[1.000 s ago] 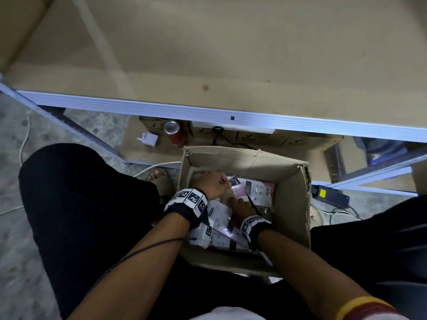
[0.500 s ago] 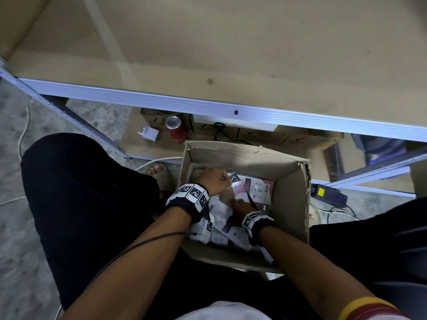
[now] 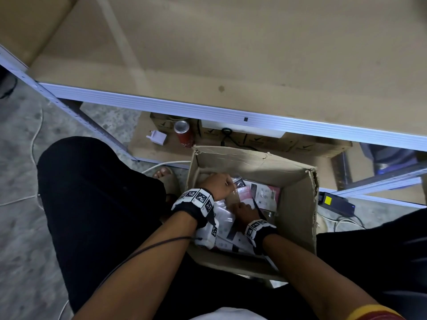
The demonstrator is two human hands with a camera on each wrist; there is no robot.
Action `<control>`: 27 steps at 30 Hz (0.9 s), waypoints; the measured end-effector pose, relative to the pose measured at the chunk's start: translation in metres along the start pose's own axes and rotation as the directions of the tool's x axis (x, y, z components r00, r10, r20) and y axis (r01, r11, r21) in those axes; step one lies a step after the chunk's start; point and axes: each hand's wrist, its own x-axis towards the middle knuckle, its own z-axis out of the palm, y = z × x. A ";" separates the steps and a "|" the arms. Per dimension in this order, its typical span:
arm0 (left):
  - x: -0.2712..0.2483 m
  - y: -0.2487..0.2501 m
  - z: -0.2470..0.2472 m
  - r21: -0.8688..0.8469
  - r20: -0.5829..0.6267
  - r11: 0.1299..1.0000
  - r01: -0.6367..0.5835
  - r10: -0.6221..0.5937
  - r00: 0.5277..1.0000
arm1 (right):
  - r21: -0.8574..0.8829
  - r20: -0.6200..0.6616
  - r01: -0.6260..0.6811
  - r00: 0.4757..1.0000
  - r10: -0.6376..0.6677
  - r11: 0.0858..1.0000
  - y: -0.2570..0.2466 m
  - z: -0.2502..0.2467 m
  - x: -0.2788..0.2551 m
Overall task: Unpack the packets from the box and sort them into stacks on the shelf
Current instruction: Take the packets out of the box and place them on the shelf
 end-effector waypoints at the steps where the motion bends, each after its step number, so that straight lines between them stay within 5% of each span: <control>1: 0.001 0.000 0.001 0.004 -0.004 1.000 0.001 -0.001 1.000 | 0.001 -0.004 0.008 1.000 -0.008 1.000 -0.001 -0.001 -0.001; 9: 0.004 -0.002 0.002 0.014 -0.021 1.000 -0.009 0.010 1.000 | 0.121 0.011 0.111 0.994 -0.113 0.986 0.006 -0.006 -0.006; 17: 0.006 -0.005 0.009 0.060 -0.021 0.998 -0.014 0.015 1.000 | 0.272 0.084 0.040 0.994 -0.065 0.961 0.015 -0.016 -0.015; 22: 0.014 0.000 0.019 0.063 0.046 0.997 0.032 -0.035 0.998 | 0.238 0.034 -0.002 0.999 -0.007 0.971 0.030 -0.036 -0.018; 27: 0.026 -0.011 0.016 0.151 -0.009 0.978 0.141 -0.141 0.990 | 0.195 -0.024 0.023 1.000 -0.019 0.981 0.042 -0.065 -0.030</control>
